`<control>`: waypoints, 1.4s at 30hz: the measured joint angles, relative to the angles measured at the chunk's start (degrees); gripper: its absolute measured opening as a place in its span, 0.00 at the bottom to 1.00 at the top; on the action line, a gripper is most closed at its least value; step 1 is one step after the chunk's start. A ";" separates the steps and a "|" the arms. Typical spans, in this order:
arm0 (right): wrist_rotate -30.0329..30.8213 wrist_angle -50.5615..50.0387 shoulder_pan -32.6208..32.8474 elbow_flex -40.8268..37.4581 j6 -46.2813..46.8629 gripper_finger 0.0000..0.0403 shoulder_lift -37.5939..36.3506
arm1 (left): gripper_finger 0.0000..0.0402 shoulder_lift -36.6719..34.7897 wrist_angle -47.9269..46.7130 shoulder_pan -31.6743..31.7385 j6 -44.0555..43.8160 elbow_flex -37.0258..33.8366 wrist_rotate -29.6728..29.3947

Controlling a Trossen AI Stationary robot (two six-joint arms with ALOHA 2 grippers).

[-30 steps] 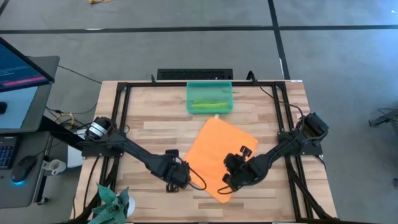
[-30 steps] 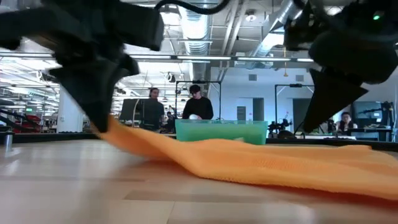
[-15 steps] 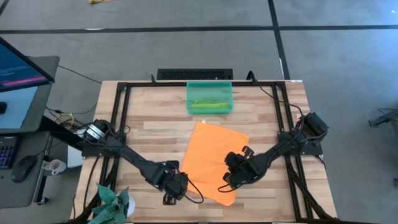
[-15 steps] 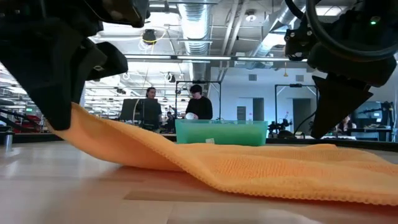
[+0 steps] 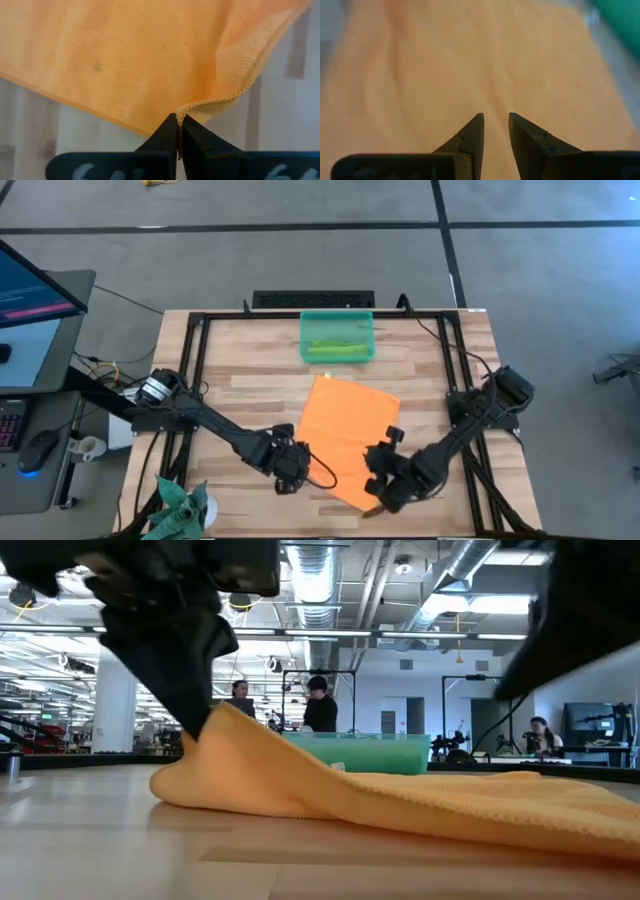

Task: Roll microfiber towels into tight, uniform cylinder then place into a basket
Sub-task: Fold the yellow microfiber towel

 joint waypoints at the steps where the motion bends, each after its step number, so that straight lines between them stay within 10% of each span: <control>1: 1.60 -0.11 0.73 0.94 -1.36 0.27 0.00 | 0.00 0.00 0.06 0.28 0.00 0.00 0.00; 10: 15.78 2.46 7.54 7.05 -16.58 0.27 0.02 | 0.00 0.00 0.06 0.75 -0.07 0.00 -0.17; 23: 15.53 2.86 4.10 4.53 -14.84 0.27 0.02 | 0.00 0.00 0.02 0.42 0.47 -0.02 -0.17; 42: -9.87 16.48 -6.84 4.46 -14.88 0.33 5.21 | 0.00 0.00 -0.63 0.42 0.68 -0.04 0.08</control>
